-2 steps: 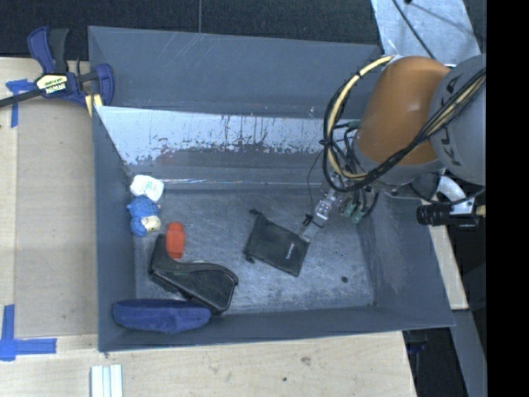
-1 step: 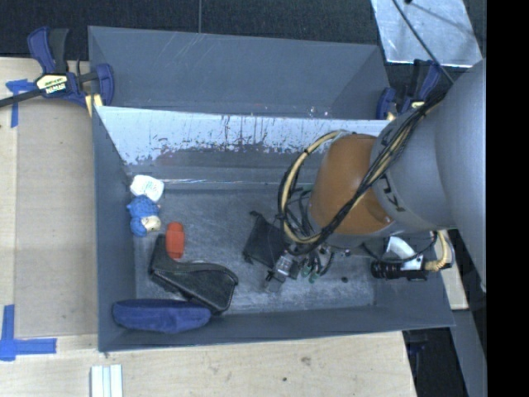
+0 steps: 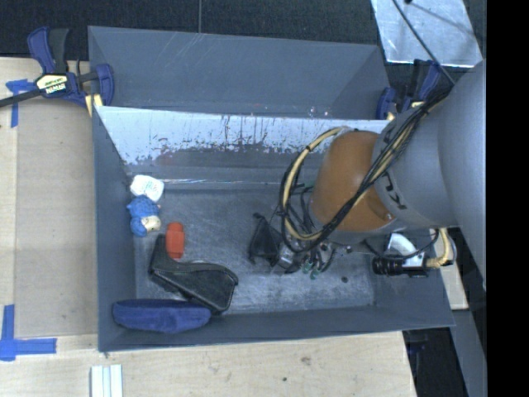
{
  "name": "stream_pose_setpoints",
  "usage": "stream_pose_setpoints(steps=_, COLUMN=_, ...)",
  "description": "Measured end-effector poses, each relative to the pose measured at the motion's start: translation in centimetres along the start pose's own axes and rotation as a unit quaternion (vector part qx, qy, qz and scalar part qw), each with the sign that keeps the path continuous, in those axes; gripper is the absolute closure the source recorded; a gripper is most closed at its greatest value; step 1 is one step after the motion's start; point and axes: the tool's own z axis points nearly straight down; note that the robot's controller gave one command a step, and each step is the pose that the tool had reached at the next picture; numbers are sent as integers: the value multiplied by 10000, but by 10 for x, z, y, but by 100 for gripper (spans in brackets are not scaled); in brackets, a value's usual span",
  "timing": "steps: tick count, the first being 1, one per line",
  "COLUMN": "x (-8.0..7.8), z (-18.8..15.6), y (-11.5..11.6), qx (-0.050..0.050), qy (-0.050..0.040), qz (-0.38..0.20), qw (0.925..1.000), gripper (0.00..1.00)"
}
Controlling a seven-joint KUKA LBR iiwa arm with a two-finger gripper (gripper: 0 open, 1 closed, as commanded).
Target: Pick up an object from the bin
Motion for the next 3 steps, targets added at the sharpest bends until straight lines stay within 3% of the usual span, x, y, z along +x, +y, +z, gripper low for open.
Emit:
stream_pose_setpoints(steps=1, x=-25, z=3, y=-29, qx=-12, qy=-23, qz=-1035, qw=9946, gripper=100)
stream_pose_setpoints(steps=2, x=-30, z=-126, y=-34, qx=-15, qy=-41, qz=-1447, qw=9895, gripper=100)
stream_pose_setpoints(steps=3, x=-21, z=-148, y=-27, qx=-8, qy=-17, qz=-2068, qw=9784, gripper=100)
